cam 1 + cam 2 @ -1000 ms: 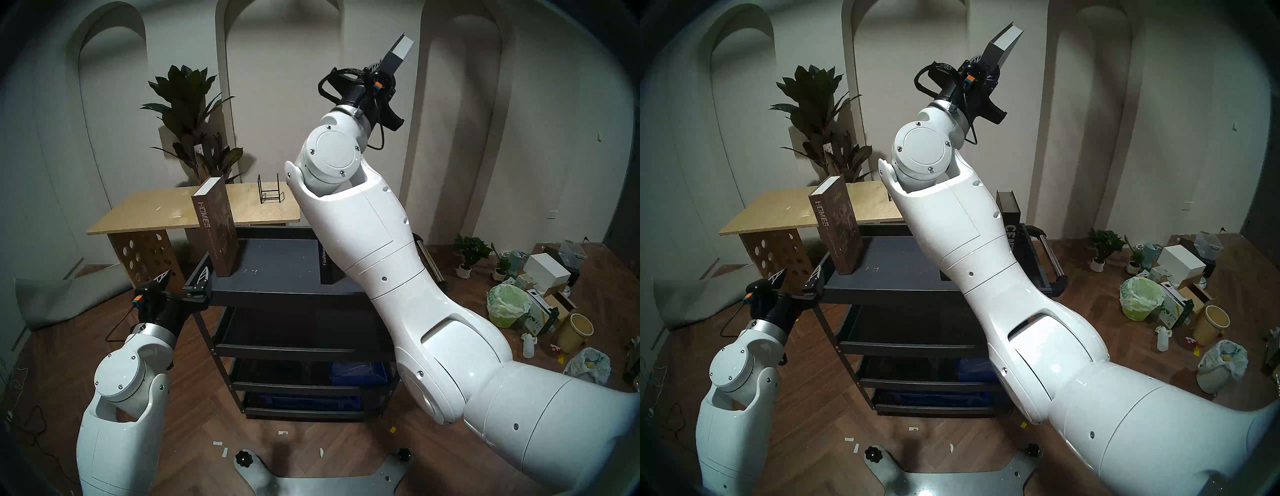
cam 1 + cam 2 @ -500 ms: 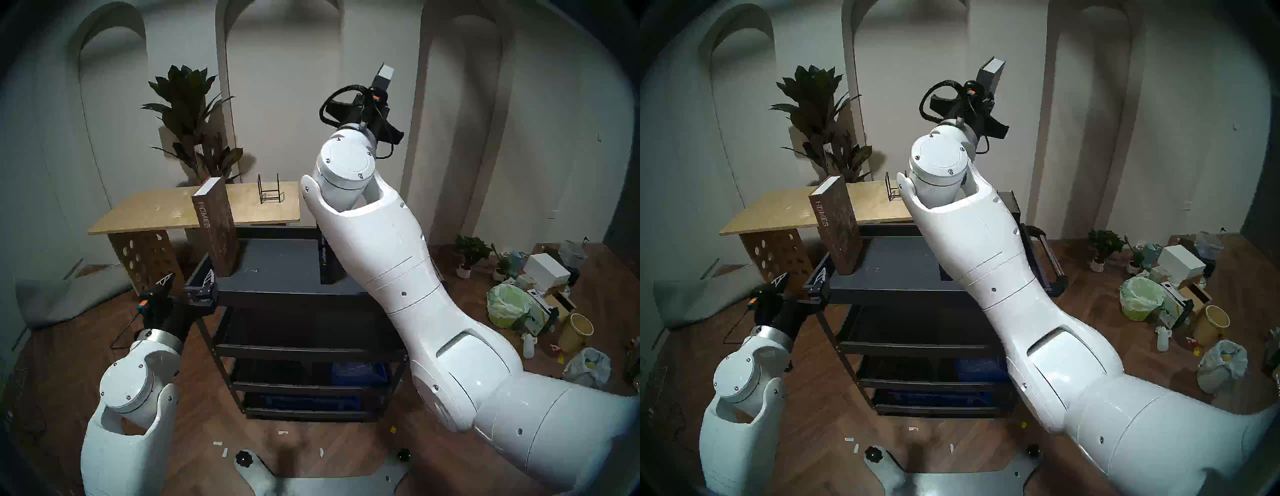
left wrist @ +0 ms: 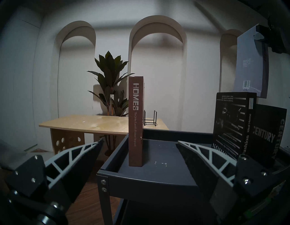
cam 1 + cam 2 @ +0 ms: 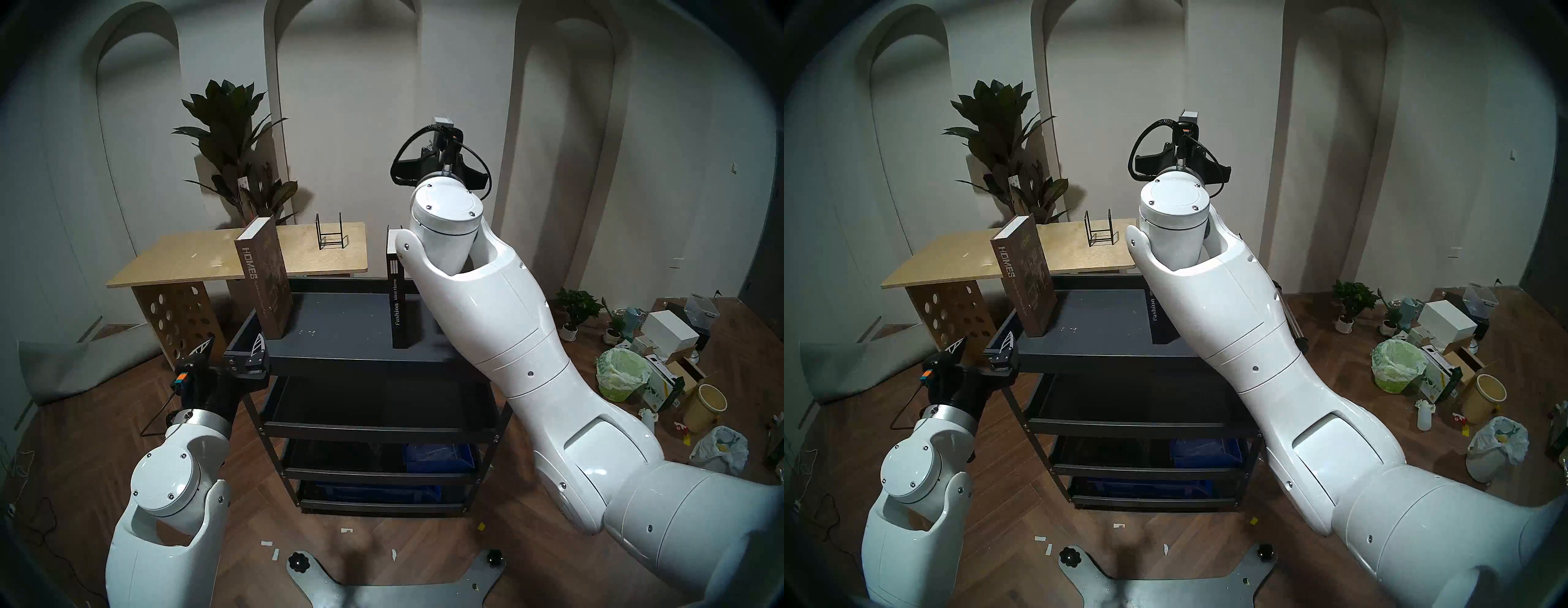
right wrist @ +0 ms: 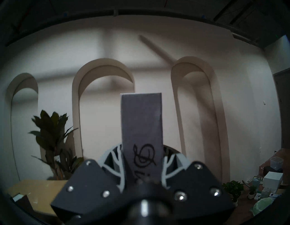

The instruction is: Sort the books onto the shelf by size, largest to the left

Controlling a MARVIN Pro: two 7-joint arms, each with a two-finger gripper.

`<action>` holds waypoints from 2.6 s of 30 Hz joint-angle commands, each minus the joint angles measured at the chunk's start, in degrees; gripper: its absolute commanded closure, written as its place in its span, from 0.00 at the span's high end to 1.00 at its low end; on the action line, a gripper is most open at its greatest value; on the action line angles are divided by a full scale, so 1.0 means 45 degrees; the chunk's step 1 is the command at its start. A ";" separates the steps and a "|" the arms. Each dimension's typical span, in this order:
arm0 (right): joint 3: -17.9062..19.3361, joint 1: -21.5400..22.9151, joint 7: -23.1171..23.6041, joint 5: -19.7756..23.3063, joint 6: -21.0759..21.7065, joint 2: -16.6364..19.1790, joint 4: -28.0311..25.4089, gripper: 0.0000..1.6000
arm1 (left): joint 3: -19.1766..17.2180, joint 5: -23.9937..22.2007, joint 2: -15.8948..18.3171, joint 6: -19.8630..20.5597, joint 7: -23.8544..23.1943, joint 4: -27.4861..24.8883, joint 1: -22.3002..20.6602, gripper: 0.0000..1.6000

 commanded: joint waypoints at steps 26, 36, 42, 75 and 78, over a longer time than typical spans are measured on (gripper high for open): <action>0.1344 -0.1400 0.1408 0.2217 0.2369 0.2472 -0.4394 0.00 | 0.0892 0.1249 -0.0297 0.0886 0.1551 -0.0436 -0.0509 1.00; 0.0859 -0.2170 0.1691 0.1672 0.0628 0.2594 -0.3913 0.00 | 0.0966 0.1205 -0.0232 0.0959 0.1587 -0.0192 -0.0722 1.00; 0.0521 -0.2485 0.1738 0.1328 -0.0459 0.2493 -0.3621 0.00 | 0.0947 0.1144 -0.0193 0.0992 0.1573 -0.0048 -0.0801 1.00; -0.0441 -0.3595 0.1291 0.0413 -0.4316 0.2122 -0.1349 0.00 | 0.0555 0.0645 0.0084 0.1053 0.1170 0.0574 -0.1024 1.00; -0.0492 -0.3762 0.1347 0.0346 -0.4594 0.2148 -0.1262 0.00 | 0.0545 0.0617 0.0102 0.1052 0.1137 0.0592 -0.1030 1.00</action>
